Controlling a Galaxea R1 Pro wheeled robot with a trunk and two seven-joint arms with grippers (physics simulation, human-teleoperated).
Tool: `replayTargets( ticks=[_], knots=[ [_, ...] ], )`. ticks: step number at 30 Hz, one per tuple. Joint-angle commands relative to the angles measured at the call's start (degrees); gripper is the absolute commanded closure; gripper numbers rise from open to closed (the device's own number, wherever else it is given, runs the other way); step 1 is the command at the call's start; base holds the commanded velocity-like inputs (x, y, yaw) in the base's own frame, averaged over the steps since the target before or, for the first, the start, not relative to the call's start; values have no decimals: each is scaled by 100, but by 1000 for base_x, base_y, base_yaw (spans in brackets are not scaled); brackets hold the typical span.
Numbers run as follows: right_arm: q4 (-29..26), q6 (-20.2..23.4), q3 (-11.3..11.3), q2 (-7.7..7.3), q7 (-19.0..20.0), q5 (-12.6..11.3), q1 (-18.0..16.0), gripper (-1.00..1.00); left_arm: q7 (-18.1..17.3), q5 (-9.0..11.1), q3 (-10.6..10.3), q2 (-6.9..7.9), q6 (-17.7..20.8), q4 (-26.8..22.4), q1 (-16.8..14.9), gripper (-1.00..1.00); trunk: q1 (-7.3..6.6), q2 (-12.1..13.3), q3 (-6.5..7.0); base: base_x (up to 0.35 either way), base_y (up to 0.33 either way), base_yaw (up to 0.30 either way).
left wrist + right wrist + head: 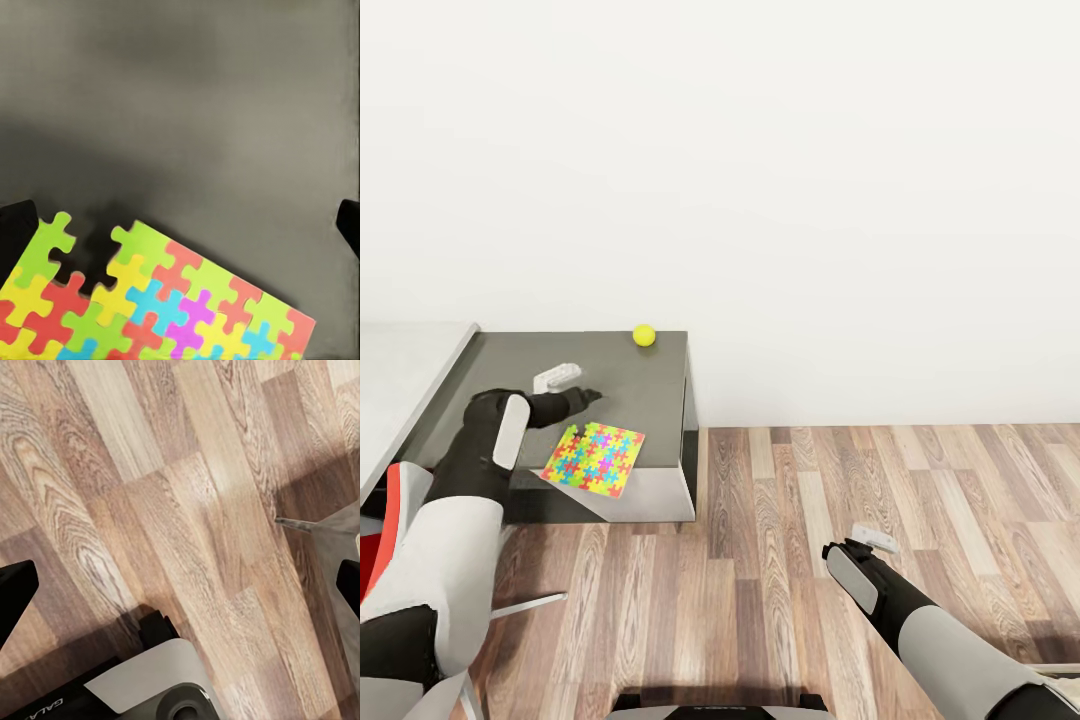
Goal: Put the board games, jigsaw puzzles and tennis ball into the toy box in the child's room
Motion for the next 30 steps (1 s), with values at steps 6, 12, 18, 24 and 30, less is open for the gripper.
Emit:
replayTargets(
  ticks=[6, 12, 18, 24, 30],
  knots=[
    [-13, 41, 44, -8, -34, -22, -5, -100, -516, 14, 374, 3, 611, -877, 280, -100, 4, -10, -8, 0, 0, 0],
    [-13, 25, 44, -7, -32, -22, -5, -100, -897, 13, 523, 9, 912, -1285, 417, -100, 4, -10, -8, 0, 0, 0],
    [-13, -120, 74, 18, -31, -22, -5, -100, -1015, 5, 510, 28, 962, -1381, 478, -100, 4, -10, -8, 0, 0, 0],
    [-13, -172, 112, 121, -31, -15, -5, -100, -1034, -2, 496, 38, 962, -1392, 497, -100, 4, -10, -8, 0, 0, 0],
    [-13, -193, 120, 152, -31, -15, -5, -100, -1037, -5, 492, 39, 962, -1400, 510, -100, 4, -10, -8, 0, 0, 0]
  ],
)
